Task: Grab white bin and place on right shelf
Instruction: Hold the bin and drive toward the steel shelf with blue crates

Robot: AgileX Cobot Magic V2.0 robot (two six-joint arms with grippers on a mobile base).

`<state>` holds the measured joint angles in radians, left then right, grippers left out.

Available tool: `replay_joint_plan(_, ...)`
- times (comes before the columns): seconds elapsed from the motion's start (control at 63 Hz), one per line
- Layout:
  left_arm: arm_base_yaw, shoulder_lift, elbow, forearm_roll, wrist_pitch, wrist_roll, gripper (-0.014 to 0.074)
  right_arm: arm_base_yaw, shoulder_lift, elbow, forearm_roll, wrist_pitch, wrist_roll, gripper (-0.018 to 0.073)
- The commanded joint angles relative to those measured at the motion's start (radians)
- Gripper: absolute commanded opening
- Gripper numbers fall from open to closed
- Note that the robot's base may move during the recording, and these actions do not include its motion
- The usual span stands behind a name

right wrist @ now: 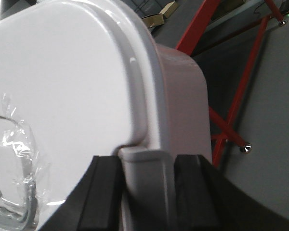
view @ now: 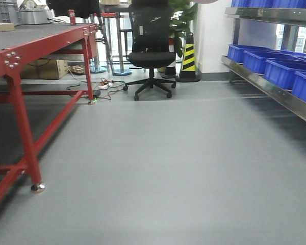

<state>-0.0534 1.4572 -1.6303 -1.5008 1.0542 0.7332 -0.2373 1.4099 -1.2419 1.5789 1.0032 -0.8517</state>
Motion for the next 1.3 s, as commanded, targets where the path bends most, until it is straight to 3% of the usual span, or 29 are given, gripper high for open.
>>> replay_joint_plan(0.0, -0.055, -0.030, -0.029, -0.080, 0.258, 0.001, -0.0117, 0.045, -0.054, -0.039, 0.150, 0.217, -0.013, 0.0057)
replay_joint_plan(1.286, -0.055, -0.030, -0.029, -0.080, 0.251, 0.001, -0.0117, 0.045, -0.054, -0.039, 0.150, 0.211, -0.013, 0.0057)
